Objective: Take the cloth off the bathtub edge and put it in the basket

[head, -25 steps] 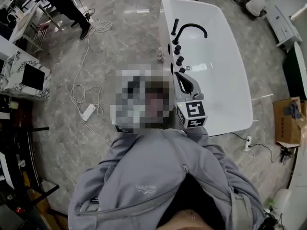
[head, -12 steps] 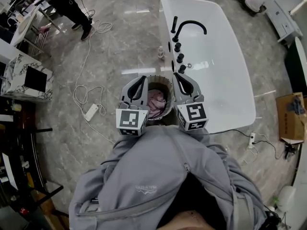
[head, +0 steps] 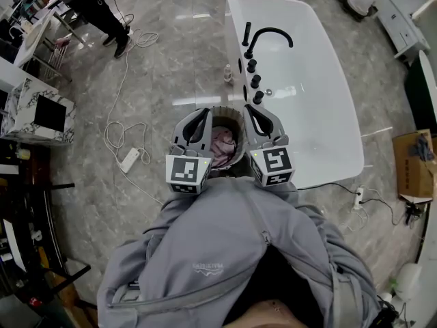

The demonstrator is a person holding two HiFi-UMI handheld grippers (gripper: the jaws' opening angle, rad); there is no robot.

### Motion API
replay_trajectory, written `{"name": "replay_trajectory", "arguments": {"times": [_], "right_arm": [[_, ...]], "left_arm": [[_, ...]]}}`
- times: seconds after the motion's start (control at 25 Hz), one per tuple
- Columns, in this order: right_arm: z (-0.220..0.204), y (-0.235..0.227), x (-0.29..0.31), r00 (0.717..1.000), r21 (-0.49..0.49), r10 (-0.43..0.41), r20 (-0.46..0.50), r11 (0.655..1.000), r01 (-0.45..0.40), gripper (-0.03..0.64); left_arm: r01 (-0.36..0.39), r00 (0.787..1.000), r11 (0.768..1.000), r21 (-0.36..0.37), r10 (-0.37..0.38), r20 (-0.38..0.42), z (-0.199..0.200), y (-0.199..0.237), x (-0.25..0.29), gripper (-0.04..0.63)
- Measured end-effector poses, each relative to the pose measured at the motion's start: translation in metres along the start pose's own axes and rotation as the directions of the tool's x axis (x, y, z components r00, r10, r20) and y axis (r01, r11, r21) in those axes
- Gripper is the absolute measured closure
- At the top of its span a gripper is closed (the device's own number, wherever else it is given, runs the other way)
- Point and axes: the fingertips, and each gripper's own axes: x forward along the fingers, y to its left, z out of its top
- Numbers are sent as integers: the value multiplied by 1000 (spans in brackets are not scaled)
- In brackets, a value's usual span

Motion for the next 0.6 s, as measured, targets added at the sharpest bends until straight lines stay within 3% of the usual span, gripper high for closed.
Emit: {"name": "replay_trajectory", "arguments": {"times": [0.6], "right_arm": [[-1,7,3,1000,-19,-2,-8,1000,2,612]], "left_arm": [[20,1000,1000,-1,-20,-18,-9,4,-3,589]]}}
